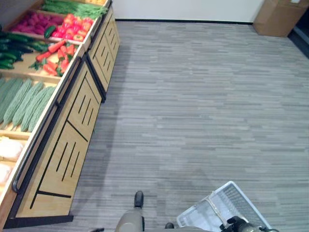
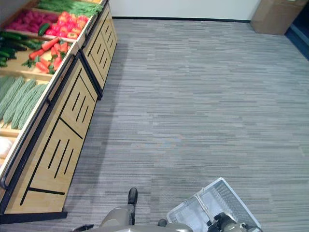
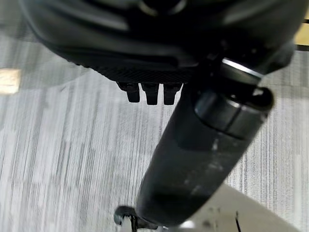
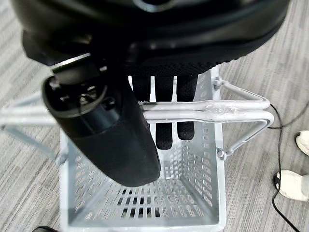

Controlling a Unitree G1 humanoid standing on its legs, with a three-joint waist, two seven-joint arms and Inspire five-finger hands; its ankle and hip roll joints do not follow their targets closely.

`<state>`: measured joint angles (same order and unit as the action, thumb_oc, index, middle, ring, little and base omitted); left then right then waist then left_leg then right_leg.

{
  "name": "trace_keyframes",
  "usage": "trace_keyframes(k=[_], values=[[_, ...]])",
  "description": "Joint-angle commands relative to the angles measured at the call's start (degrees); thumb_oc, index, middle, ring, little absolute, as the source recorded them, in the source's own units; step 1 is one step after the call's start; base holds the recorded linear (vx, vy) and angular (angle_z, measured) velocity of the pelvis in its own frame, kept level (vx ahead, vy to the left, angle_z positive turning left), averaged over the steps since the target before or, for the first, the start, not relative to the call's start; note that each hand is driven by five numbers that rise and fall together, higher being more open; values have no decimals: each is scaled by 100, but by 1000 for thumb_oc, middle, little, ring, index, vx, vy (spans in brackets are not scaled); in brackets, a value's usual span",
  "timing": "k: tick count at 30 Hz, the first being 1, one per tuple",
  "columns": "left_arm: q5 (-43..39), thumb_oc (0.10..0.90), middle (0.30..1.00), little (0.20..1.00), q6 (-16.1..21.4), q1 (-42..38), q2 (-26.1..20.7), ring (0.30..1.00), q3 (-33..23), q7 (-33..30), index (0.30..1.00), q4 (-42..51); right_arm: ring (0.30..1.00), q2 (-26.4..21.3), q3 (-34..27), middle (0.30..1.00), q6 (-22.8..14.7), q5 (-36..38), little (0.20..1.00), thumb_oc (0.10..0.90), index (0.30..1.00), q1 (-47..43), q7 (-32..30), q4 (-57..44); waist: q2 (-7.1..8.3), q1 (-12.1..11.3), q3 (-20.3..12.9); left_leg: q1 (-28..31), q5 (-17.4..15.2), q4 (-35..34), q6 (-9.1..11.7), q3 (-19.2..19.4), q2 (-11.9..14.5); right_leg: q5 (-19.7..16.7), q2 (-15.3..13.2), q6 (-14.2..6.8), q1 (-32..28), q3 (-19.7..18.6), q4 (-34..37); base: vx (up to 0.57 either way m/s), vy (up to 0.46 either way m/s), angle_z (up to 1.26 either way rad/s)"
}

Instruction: Get the vegetables into the basket

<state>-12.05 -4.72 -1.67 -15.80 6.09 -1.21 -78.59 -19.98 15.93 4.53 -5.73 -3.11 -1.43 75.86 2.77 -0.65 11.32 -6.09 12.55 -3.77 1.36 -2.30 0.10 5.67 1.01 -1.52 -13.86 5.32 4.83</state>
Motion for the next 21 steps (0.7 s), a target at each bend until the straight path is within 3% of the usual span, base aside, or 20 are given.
trace_keyframes(k=[1,15,21], values=[[146,900,1000,1000,-13,-20,-81,1000,-19,-52,1000,-119,300,-304,-74,300,88,122,300,400,300,110,-62,-73,23,-113,-108,232,-678,218,297,125,231,-236,-448,-440,455,-271,17,35,56,1],[336,900,1000,1000,-27,-70,-170,1000,34,-113,1000,-115,300,-165,-52,300,116,156,300,400,300,127,-13,-198,139,-50,-118,356,-994,135,67,405,-2,-279,-742,-691,630,-473,-97,31,86,-9],[374,900,1000,1000,-39,-107,-241,1000,20,-118,1000,-93,300,-151,-27,300,122,139,300,400,300,57,4,-303,198,-59,-44,339,-1171,245,-82,520,-81,-230,-811,-831,993,-588,-715,0,77,-13]])
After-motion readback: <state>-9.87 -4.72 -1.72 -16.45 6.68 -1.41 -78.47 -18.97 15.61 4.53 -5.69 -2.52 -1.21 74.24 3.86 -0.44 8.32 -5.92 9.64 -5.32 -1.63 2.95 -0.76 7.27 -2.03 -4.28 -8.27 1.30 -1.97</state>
